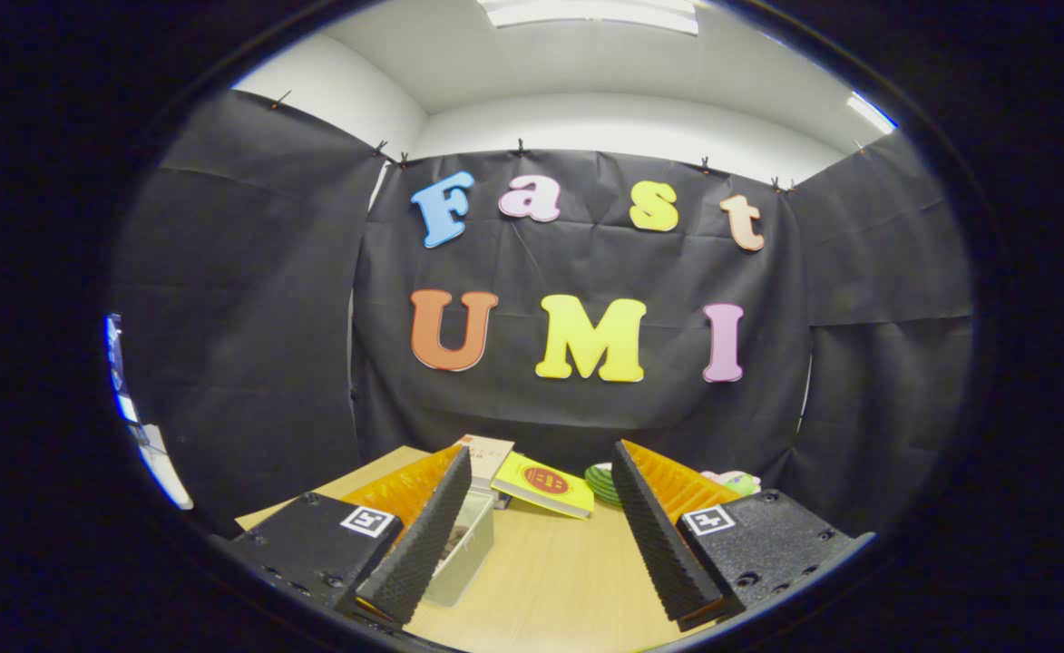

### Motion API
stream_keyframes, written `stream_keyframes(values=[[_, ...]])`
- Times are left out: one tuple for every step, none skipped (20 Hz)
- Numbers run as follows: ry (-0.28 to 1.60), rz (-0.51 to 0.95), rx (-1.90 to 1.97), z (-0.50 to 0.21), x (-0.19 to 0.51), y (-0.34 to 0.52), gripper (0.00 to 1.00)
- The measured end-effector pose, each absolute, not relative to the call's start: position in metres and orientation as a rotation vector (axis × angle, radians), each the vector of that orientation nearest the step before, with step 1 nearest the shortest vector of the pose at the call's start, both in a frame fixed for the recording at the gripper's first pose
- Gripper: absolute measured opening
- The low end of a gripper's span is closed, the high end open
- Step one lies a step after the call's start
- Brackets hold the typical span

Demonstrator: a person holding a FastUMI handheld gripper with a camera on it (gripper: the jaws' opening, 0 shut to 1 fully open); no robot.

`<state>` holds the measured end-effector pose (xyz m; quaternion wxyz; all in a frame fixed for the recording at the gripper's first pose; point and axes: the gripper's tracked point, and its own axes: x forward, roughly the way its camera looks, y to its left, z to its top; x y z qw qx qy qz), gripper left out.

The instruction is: Open the storage box then place both shoes into the box .Put the left shoe in first, then the right shoe, with the right side of both shoes facing outward in a uniform manner.

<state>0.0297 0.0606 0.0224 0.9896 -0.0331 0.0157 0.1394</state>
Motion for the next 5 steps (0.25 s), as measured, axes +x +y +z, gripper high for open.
stream_keyframes(values=[[0.03,0.269,-0.066,0.0231,0.0294,0.0583,1.0],[0.027,0.259,-0.061,0.0237,0.0279,0.0559,1.0],[0.024,0.255,-0.052,0.0246,0.0272,0.0546,1.0],[0.025,0.252,-0.045,0.0248,0.0253,0.0538,1.0],[0.024,0.246,-0.04,0.0254,0.0238,0.0503,0.99]])
